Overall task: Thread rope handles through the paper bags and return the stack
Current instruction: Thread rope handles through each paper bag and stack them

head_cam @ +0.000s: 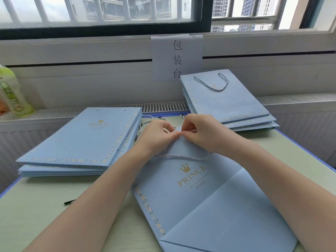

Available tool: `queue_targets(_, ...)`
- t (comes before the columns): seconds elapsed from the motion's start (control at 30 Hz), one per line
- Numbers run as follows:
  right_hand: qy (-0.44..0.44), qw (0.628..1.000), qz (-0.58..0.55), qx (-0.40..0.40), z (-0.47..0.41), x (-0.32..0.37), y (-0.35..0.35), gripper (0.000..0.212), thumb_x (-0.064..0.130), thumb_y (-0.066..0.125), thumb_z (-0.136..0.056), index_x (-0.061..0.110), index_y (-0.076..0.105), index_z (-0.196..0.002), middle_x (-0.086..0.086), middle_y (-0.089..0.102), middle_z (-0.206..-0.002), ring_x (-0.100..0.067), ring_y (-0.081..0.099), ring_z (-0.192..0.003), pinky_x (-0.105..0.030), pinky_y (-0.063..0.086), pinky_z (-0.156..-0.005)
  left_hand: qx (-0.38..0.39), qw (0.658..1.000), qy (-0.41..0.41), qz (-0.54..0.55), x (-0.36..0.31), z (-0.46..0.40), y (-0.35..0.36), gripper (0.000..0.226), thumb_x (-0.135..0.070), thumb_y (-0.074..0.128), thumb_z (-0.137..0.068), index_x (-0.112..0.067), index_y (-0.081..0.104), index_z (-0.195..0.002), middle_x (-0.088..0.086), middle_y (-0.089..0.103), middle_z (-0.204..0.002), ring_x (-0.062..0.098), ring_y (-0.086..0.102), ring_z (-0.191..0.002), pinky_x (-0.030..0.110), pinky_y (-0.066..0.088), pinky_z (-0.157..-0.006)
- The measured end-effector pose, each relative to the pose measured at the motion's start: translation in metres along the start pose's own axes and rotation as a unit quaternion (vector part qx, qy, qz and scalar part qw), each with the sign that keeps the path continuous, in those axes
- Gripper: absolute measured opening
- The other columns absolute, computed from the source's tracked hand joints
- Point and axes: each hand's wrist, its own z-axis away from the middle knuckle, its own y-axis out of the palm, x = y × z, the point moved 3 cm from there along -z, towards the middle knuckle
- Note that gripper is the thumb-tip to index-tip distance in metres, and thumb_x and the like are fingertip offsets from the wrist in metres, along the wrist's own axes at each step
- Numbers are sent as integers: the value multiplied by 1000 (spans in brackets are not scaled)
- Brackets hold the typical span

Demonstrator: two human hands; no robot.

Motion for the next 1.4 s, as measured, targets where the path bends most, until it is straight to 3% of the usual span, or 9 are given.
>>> queue_targets(0.2, 51, 993, -85, -63, -4, -6, -8, 14, 8, 56, -88, 11, 68, -92, 4, 60, -83, 0, 52, -69, -12, 39, -63, 22, 1000, -6, -16, -8, 4, 2, 18, -22, 62, -89, -11, 57, -76, 6, 56, -78, 18, 49, -71, 27, 37, -64)
queue_targets(0.33, 30, 998, -13, -56, -2, -3, -17, 19, 1, 50, -88, 6, 66, -97, 2, 57, -86, -10, 50, -81, -6, 35, -63, 27, 999, 4, -31, -11, 4, 4, 21, -24, 55, -92, -11, 46, -77, 7, 39, -77, 16, 34, -71, 26, 24, -63)
queue_targets(0.53, -46, 998, 18, -49, -1, 10, -5, 16, 0, 51, -86, 4, 65, -93, -6, 57, -92, -13, 46, -82, -15, 32, -69, 23, 999, 21, -28, -9, 4, 4, 26, -25, 60, -90, -9, 48, -73, 6, 43, -72, 17, 37, -66, 27, 29, -61)
queue_targets(0.63, -55, 997, 24, -37, -1, 11, 0, 17, 2, 53, -87, 5, 68, -95, -5, 57, -88, -11, 44, -81, -18, 33, -72, 26, 999, 12, -16, -7, 3, 2, 27, -27, 65, -87, -15, 50, -68, -6, 48, -65, 7, 41, -59, 20, 30, -54)
queue_targets(0.73, -38, 998, 23, -40, -1, 8, -1, 17, 5, 53, -90, 6, 69, -95, 0, 59, -86, -10, 48, -82, -20, 36, -76, 23, 1000, -5, 15, -6, 2, -1, 19, -22, 66, -87, -17, 56, -72, -7, 57, -69, 7, 51, -65, 18, 37, -58)
queue_targets(0.87, 58, 990, -107, -75, -1, -1, -13, 16, 5, 55, -88, 9, 70, -90, 8, 60, -69, -3, 54, -60, -16, 44, -63, 20, 999, -28, 32, -5, 0, -5, 15, -15, 63, -89, -19, 63, -75, -6, 62, -73, 11, 56, -72, 27, 44, -73)
queue_targets(0.97, 132, 961, -240, -44, -1, -5, -16, 15, 3, 55, -87, 9, 69, -84, -2, 61, -65, -6, 54, -55, -15, 47, -55, 25, 998, -36, 43, -4, -1, -5, 11, -13, 62, -89, -17, 66, -80, -4, 63, -75, 13, 57, -76, 30, 45, -80)
queue_targets(1.13, 146, 955, -259, -4, 0, -2, -7, 17, 4, 58, -86, 14, 68, -77, -5, 61, -64, -4, 53, -52, -15, 45, -53, 30, 998, -32, 49, -4, 1, -5, 9, -12, 61, -89, -14, 69, -86, -1, 66, -78, 13, 59, -77, 30, 47, -80)
queue_targets(1.4, 138, 944, -300, 29, -1, -1, -5, 17, 2, 57, -86, 10, 69, -77, -9, 62, -68, -9, 54, -55, -19, 45, -56, 19, 999, -16, 38, -6, 1, -6, 9, -12, 61, -89, -16, 66, -84, -8, 61, -72, 3, 54, -67, 20, 42, -67)
